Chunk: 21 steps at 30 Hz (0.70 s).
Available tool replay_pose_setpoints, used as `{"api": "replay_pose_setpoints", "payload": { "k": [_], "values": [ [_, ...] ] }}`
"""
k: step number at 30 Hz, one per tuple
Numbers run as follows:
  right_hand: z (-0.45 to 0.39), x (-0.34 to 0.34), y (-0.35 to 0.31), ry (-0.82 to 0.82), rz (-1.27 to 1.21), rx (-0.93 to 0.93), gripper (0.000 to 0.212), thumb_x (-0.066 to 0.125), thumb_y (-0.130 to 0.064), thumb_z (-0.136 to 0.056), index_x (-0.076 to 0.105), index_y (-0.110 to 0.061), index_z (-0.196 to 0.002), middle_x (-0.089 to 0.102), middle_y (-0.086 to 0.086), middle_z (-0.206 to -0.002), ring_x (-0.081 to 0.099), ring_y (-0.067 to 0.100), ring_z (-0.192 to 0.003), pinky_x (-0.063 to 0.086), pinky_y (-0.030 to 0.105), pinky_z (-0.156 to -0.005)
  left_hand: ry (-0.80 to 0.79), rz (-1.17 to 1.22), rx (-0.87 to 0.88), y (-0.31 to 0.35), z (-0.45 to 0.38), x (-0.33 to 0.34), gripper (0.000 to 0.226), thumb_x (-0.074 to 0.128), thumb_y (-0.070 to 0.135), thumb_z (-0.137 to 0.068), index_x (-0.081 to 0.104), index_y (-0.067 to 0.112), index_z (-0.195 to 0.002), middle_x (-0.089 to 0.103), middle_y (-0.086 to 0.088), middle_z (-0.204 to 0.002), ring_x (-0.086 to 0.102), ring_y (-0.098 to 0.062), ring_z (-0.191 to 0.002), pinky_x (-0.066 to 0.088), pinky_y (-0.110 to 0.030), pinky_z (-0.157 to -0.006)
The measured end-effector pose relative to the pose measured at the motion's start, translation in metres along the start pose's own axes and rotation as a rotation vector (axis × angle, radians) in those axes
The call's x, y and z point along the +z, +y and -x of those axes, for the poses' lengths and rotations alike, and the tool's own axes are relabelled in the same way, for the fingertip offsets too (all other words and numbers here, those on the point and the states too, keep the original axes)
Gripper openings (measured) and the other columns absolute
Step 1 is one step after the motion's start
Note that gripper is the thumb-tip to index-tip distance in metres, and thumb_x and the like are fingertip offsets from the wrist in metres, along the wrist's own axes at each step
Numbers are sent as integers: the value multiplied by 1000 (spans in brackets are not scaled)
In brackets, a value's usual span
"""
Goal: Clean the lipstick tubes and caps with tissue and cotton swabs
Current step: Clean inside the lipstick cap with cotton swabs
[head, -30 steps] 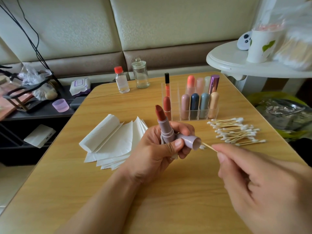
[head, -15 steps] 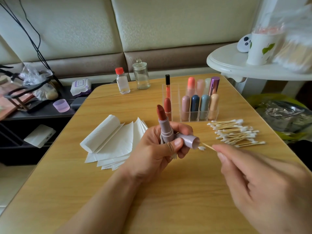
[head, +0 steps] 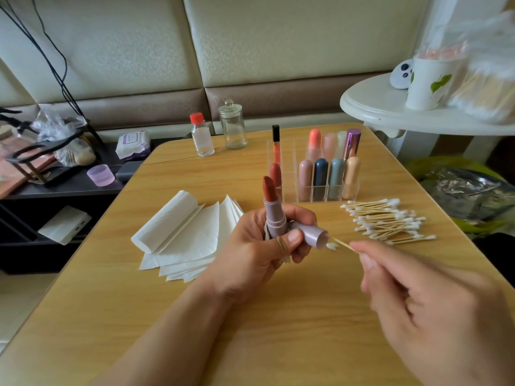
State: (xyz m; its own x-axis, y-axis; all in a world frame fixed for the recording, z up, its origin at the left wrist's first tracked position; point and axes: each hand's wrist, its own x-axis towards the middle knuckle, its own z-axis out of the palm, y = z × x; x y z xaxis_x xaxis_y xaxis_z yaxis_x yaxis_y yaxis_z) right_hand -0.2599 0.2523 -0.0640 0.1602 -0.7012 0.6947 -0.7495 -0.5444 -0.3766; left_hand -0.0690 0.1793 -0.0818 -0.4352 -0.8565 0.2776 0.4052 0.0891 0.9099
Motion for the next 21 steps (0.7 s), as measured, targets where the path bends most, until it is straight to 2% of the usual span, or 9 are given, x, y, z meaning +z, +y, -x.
{"api": "replay_pose_setpoints", "payload": {
  "k": [2, 3, 7, 9, 13, 15, 17, 19, 21],
  "values": [
    [8, 6, -3, -40, 69, 3, 33, 51, -23, -88, 81, -10, -95, 70, -1, -60, 59, 20, -40, 47, 34, -43, 12, -14, 6, -1, 0, 1, 34, 50, -6, -85, 73, 19, -89, 62, -11, -85, 48, -24, -70, 43, -24, -60],
    [10, 6, -7, -92, 34, 27, 34, 50, -26, -87, 81, -14, -94, 68, -4, -58, 58, 17, -39, 44, 32, -39, 16, -21, 4, -1, 0, 1, 33, 51, -6, -84, 73, 19, -89, 62, -12, -85, 48, -24, -70, 43, -24, -60],
    [-2, -4, -9, -136, -274, 116, 29, 52, -33, -89, 79, -24, -93, 58, -16, -53, 56, 3, -41, 44, 24, -40, 25, -42, -1, 0, 1, -2, 31, 52, -5, -84, 73, 17, -89, 63, -11, -83, 49, -18, -63, 44, -22, -59],
    [-11, -8, -4, -112, -203, 105, 29, 52, -30, -90, 79, -20, -94, 58, -17, -53, 56, 3, -41, 44, 23, -41, 49, -52, 8, 1, 0, -4, 31, 52, -4, -84, 73, 18, -89, 63, -12, -82, 49, -21, -64, 43, -23, -59],
    [-3, 2, -6, -256, 74, 82, 18, 58, -24, -84, 76, -20, -84, 52, -12, -45, 45, 8, -34, 35, 29, -37, 81, -95, 15, -2, -1, -5, 28, 54, -2, -85, 72, 18, -91, 65, -13, -84, 43, -32, -74, 40, -27, -59],
    [-1, 3, -9, -334, 35, 82, 18, 56, -27, -86, 70, -19, -77, 50, -5, -43, 42, 13, -35, 31, 29, -34, 89, -123, 4, -3, -1, -5, 25, 56, -1, -85, 72, 17, -91, 65, -13, -84, 45, -27, -70, 39, -28, -59],
    [-7, -2, -7, -320, -155, 128, 28, 49, -36, -89, 70, -20, -80, 53, -1, -48, 44, 15, -38, 30, 26, -34, 82, -137, 4, -2, 0, -8, 24, 57, -1, -85, 72, 17, -91, 66, -10, -83, 47, -23, -66, 42, -25, -59],
    [-12, -7, -3, -248, -297, 188, 31, 47, -42, -89, 74, -27, -85, 56, -5, -49, 49, 12, -38, 37, 28, -36, 77, -155, 2, -1, 1, -9, 22, 58, 0, -86, 72, 17, -92, 66, -12, -83, 47, -23, -65, 43, -25, -59],
    [-12, -7, 1, -200, -184, 173, 28, 50, -36, -90, 76, -28, -86, 54, -12, -46, 52, 8, -41, 38, 21, -38, 89, -160, -9, -1, 1, -9, 24, 57, 0, -85, 71, 18, -91, 65, -16, -83, 47, -24, -65, 42, -26, -60]
  ]
}}
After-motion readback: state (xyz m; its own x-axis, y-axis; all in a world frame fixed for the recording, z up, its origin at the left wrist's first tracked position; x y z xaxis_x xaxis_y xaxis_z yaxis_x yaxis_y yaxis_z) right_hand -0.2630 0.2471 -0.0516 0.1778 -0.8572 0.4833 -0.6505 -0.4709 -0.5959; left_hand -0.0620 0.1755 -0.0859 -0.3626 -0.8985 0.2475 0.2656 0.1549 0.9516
